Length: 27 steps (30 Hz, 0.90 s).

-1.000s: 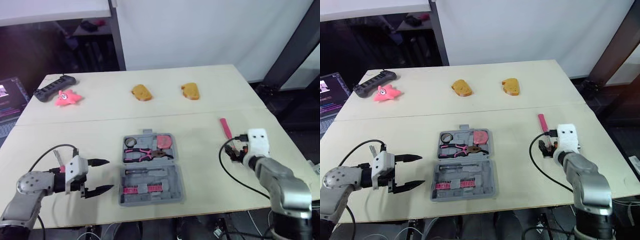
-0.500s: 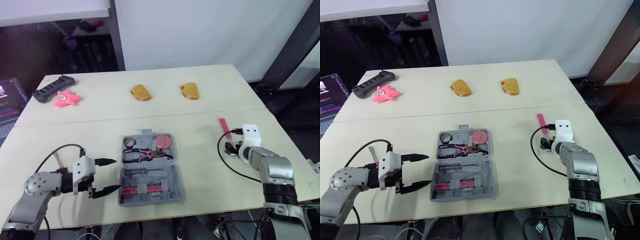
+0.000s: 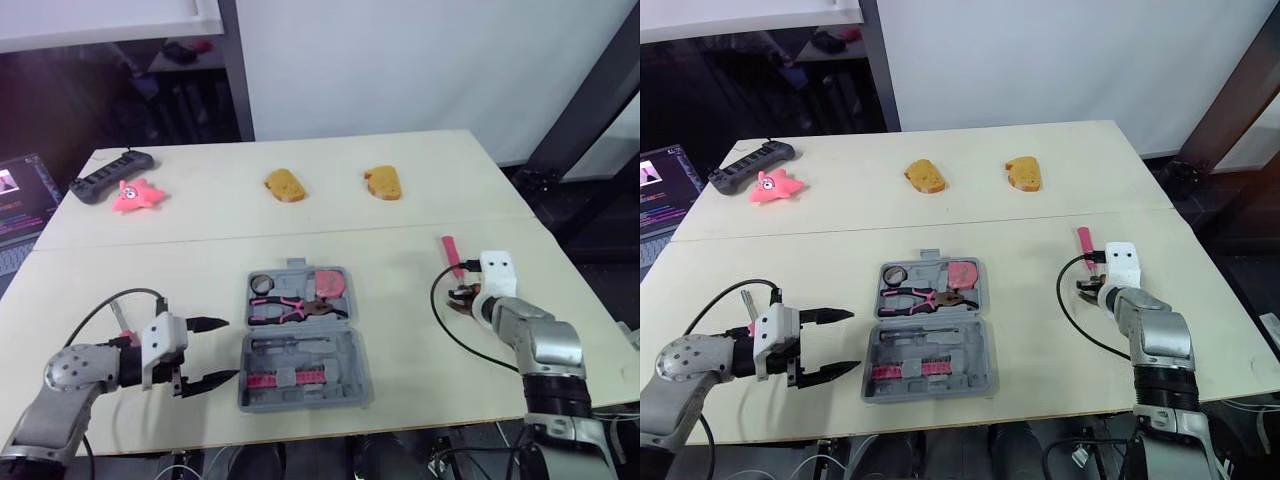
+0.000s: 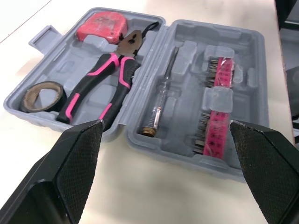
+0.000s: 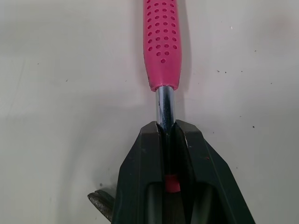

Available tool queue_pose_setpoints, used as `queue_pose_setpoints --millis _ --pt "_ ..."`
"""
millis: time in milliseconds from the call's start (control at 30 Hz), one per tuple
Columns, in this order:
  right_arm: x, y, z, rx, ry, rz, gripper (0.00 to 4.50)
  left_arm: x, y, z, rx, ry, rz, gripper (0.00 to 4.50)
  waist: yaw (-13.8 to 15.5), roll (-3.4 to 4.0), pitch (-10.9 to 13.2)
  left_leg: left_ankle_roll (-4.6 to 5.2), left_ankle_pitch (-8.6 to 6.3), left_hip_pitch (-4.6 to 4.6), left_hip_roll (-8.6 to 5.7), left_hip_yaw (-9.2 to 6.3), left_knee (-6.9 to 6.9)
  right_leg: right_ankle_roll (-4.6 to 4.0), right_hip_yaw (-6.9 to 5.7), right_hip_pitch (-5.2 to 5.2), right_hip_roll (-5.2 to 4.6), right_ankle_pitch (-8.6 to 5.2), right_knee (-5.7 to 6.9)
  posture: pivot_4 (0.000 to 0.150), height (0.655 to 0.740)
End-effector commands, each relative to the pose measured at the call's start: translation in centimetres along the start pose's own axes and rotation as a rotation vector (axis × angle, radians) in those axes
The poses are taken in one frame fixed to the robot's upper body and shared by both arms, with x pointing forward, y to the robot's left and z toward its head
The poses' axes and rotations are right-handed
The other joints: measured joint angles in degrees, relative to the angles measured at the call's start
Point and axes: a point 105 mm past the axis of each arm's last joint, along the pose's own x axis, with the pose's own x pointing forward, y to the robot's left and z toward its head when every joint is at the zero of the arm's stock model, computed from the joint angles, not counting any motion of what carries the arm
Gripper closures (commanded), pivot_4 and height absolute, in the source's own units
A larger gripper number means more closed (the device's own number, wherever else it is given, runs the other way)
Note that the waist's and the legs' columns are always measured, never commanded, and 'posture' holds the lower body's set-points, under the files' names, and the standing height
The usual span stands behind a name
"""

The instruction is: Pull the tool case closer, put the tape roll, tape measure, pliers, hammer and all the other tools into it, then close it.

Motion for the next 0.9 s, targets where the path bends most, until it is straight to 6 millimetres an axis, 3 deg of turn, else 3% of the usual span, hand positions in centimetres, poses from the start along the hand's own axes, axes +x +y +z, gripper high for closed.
queue_pose_setpoints --millis 33,367,533,667,900 --pt "-0.7 0.7 1.4 -0.039 -0.075 0.026 4.45 -0.5 0.7 0.7 0.045 -0.008 0.017 0.00 0.0 0.01 0.0 0.00 0.00 0.00 0.00 0.00 0.00 0.00 0.00 -0.01 0.00 0.00 0.00 0.150 0.7400" --pt "-3.3 3.4 2.8 -0.091 -0.170 0.114 4.45 -0.7 1.2 0.9 0.053 -0.013 0.032 0.00 -0.1 0.20 0.1 0.00 0.00 -0.02 0.01 0.00 -0.02 0.00 0.01 -0.06 0.01 0.00 0.00 0.150 0.7400" --pt "-7.1 7.7 3.3 -0.252 -0.208 0.339 4.45 -1.5 1.6 0.6 0.040 0.004 0.072 0.00 -0.1 0.21 0.1 0.00 0.00 -0.04 0.01 -0.02 -0.02 0.00 0.01 -0.07 0.01 0.00 -0.01 0.150 0.7400" --pt "-11.6 13.8 2.3 -0.456 -0.154 0.693 4.45 -2.8 1.8 0.0 0.021 0.033 0.111 0.00 -0.4 0.22 0.1 0.00 0.00 -0.03 0.02 -0.03 -0.02 0.00 -0.01 -0.07 0.02 -0.01 -0.04 0.150 0.7400" --pt "-14.7 18.9 1.5 -0.769 -0.006 0.984 4.45 -4.4 0.9 -0.8 0.009 0.085 0.088 0.00 -1.2 0.17 0.2 0.00 0.00 -0.09 0.02 -0.13 0.00 -0.02 -0.09 -0.07 0.02 -0.02 -0.08 0.150 0.7400"
